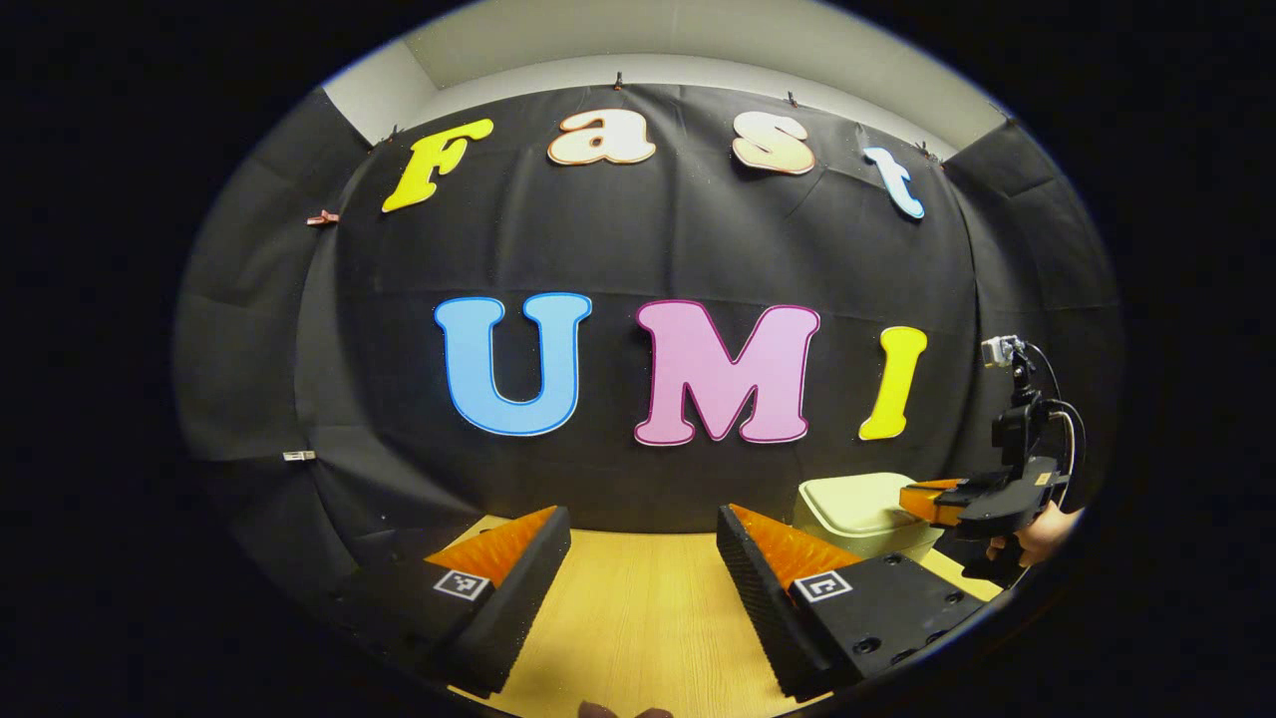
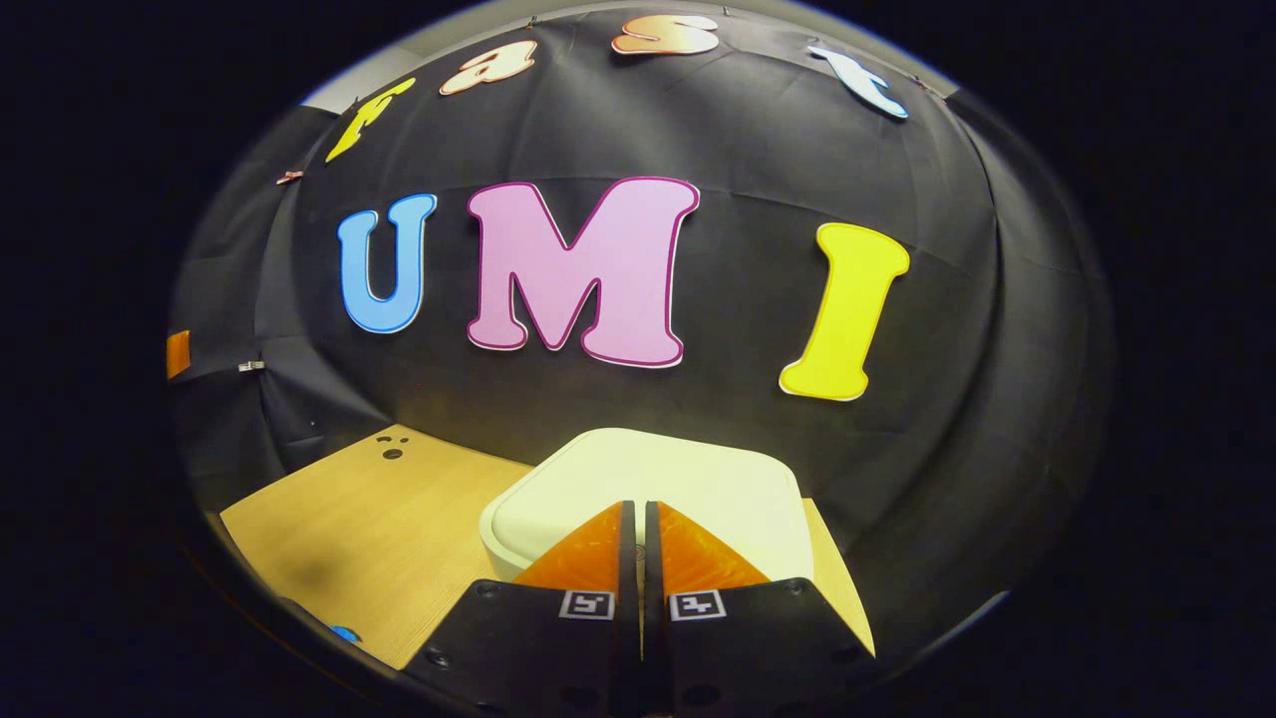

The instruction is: Press the lid of the desktop garbage bin to open it, pick up the crumpled paper on the desktop and throw it into the bin, then pick up the pop can on the desktop and drop it into the bin, and finally close the garbage bin lid.

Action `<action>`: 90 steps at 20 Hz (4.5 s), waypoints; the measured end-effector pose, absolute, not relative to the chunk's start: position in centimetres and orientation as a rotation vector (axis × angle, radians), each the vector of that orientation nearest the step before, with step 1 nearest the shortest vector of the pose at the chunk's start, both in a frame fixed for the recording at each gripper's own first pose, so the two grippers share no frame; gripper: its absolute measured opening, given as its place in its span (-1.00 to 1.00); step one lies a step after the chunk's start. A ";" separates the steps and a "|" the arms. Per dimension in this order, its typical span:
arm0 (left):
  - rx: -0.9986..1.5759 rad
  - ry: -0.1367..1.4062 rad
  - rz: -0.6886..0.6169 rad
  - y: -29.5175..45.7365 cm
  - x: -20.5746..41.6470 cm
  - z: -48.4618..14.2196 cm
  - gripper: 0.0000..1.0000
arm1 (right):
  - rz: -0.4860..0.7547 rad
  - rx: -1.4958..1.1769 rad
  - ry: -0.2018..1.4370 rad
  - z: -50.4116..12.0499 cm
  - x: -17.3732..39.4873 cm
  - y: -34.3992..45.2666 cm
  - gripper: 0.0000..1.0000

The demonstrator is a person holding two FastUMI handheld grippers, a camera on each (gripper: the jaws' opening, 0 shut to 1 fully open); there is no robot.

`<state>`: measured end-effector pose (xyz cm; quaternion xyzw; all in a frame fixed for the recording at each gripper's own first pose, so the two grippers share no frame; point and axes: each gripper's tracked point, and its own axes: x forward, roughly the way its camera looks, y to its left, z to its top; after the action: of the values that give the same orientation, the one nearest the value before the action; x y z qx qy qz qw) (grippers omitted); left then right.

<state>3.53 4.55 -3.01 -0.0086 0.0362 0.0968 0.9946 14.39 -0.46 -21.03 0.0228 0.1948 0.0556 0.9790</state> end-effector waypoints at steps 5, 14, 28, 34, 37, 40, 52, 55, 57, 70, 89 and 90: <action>-0.013 0.078 0.196 4.5 3.5 -3.0 0.90 | 0.115 0.061 0.419 -22.2 14.1 -0.5 -0.89; -0.015 0.078 0.202 4.4 3.0 -3.2 0.89 | 0.082 0.092 0.391 -23.1 13.8 -0.5 -0.89; -0.012 0.057 0.214 4.6 0.1 -2.4 0.90 | 0.074 0.087 0.308 -18.4 12.2 -1.7 -0.89; -0.017 0.041 0.196 4.5 -1.2 -2.1 0.90 | 0.054 0.088 0.282 -16.7 10.5 -2.2 -0.89; -0.035 0.039 0.172 4.1 -1.8 -2.3 0.89 | 0.062 0.100 0.264 -15.6 9.5 -1.8 -0.83; -0.022 0.059 0.158 4.3 -2.3 -3.3 0.91 | 0.072 0.083 0.249 -14.7 8.1 -1.3 -0.36; -0.127 0.164 -0.030 2.4 -4.6 -11.5 0.91 | 0.164 0.075 0.301 -14.4 1.9 3.1 0.42; -0.170 0.269 -0.052 2.0 -5.1 -16.4 0.91 | 0.170 0.049 0.298 -14.2 0.7 2.9 0.42; -0.160 0.322 -0.041 2.1 -5.4 -19.2 0.91 | 0.171 0.024 0.297 -14.1 0.1 2.6 0.44; 0.012 0.696 -0.028 2.5 -7.5 -37.2 0.88 | 0.125 0.021 0.328 -13.8 -2.7 -1.6 0.45; 0.074 0.851 -0.073 2.6 -7.4 -43.6 0.18 | 0.122 0.033 0.384 -15.0 -3.4 -2.2 0.45; 0.074 0.854 -0.074 2.7 -7.4 -43.7 0.17 | 0.121 0.034 0.384 -14.9 -3.3 -2.2 0.44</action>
<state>-7.39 2.74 -43.67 0.0359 0.4140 -0.0357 0.9089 -3.31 -2.16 -14.89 0.0169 0.1905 0.0599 0.9797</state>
